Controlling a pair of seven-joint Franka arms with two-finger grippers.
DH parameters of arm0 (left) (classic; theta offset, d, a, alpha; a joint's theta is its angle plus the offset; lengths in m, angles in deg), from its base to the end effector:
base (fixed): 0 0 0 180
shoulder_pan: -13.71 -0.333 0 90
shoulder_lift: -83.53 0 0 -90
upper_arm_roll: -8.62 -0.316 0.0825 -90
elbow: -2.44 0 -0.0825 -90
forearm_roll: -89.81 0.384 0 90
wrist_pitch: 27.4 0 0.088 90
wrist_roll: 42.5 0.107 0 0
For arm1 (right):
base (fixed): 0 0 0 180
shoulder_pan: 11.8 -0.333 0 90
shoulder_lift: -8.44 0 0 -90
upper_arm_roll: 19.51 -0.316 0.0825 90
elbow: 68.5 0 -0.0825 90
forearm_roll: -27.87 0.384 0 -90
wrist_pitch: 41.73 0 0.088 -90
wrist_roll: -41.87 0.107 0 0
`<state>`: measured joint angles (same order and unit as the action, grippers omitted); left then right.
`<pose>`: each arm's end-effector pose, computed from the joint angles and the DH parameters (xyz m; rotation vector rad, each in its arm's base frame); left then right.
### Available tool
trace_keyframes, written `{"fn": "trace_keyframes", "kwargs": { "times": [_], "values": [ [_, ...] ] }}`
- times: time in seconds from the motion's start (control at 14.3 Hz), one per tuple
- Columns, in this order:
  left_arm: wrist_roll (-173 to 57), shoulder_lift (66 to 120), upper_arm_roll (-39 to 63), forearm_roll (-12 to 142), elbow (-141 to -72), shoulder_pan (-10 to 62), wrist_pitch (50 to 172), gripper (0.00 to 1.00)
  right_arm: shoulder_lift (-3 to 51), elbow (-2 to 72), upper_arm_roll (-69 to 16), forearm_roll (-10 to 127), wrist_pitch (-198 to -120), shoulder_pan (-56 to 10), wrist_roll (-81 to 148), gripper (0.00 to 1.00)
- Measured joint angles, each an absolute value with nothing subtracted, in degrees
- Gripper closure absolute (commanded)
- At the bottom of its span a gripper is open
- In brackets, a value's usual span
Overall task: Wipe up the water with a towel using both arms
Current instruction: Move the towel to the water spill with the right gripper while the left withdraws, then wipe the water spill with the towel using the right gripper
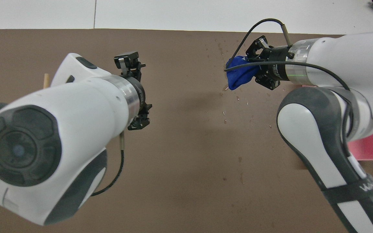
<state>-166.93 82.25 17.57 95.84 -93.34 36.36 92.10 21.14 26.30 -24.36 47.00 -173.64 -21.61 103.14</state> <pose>0.5045 -0.3055 0.6432 1.9102 1.9431 0.2675 0.6434 0.1702 0.5270 -2.3158 1.2504 -0.1907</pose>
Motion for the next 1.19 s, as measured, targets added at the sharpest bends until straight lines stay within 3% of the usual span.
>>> {"fn": "trace_keyframes", "kwargs": {
  "times": [0.35, 0.7, 1.19],
  "values": [
    [-144.46, 81.39, 17.33, 94.03, -93.35, 23.71, 83.48, 0.0, 38.33, 15.83, -24.48, 44.37, -184.44, -21.86, 97.75, 1.0],
    [-119.47, 81.06, 17.23, 90.58, -93.34, 11.89, 76.45, 0.0, 51.29, 3.88, -25.67, 44.37, -187.73, -22.24, 93.47, 1.0],
    [-73.13, 78.89, 16.3, 90.52, -93.29, 3.68, 61.28, 0.0, 58.21, 0.97, -28.1, 47.12, -190.4, -20.95, 91.0, 1.0]
  ]
}}
